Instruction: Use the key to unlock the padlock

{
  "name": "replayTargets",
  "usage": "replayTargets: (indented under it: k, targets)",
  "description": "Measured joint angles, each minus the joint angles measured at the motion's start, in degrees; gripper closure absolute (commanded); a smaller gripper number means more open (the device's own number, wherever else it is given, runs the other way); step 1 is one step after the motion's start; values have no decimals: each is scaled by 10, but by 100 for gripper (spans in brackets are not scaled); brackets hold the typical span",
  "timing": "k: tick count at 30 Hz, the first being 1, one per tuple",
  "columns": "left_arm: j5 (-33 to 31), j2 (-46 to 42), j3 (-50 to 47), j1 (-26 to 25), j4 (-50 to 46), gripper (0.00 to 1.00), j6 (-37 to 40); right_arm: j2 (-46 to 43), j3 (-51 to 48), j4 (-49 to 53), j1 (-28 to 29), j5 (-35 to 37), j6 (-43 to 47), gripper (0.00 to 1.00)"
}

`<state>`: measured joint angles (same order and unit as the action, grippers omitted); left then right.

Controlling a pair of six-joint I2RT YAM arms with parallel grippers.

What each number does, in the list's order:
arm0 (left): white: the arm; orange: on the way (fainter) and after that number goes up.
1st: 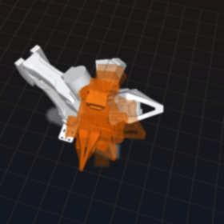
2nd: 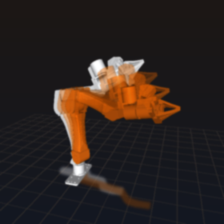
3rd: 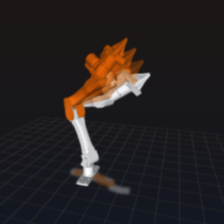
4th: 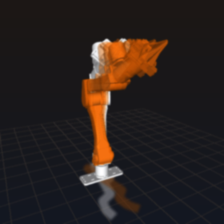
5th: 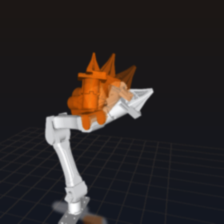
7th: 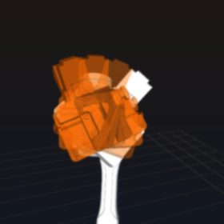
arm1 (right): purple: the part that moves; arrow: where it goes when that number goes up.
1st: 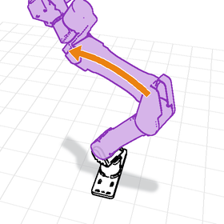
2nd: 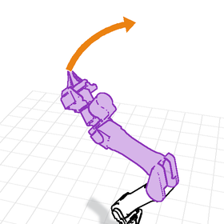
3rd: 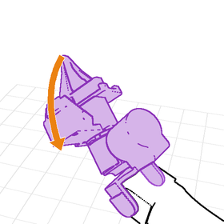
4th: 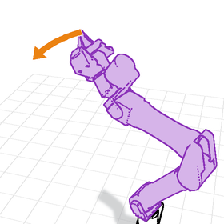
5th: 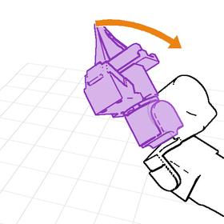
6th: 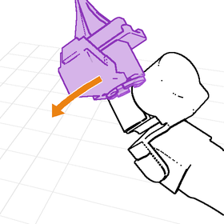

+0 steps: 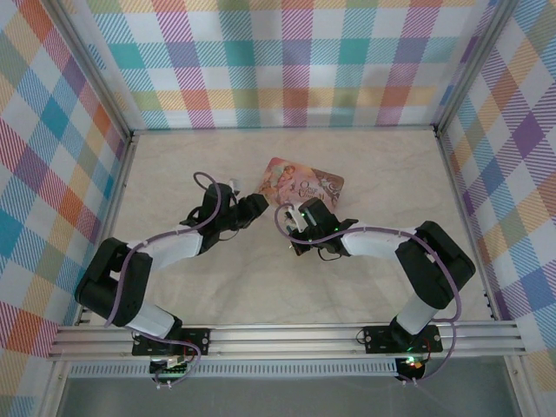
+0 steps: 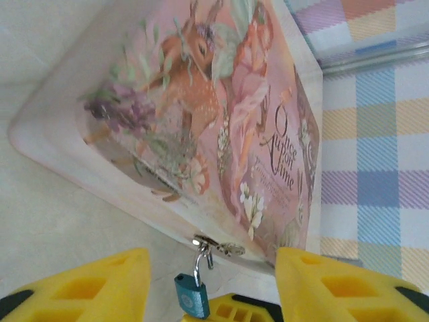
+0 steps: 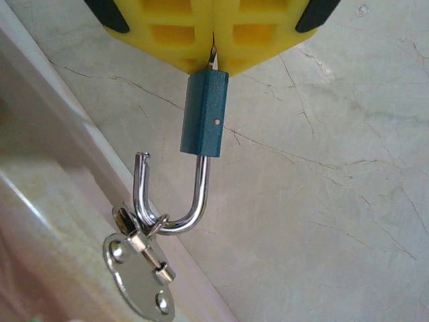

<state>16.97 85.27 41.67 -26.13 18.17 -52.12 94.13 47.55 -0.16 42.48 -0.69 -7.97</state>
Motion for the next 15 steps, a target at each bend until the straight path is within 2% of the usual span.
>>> replayTargets:
  k: [2,3,4,9,15]
  targets:
    - [-12,-5,11,4,-19,36,17,-2,-2,1,0,0,3,100]
    - [-19,-7,18,7,-30,20,26,-4,-4,3,0,0,4,100]
    - [-26,-7,26,9,-40,13,35,-6,-6,4,0,-1,6,100]
    - [-43,0,75,21,-77,12,69,-10,-11,11,0,-1,12,100]
    - [-46,52,128,31,-94,13,101,-21,-18,15,0,-2,17,100]
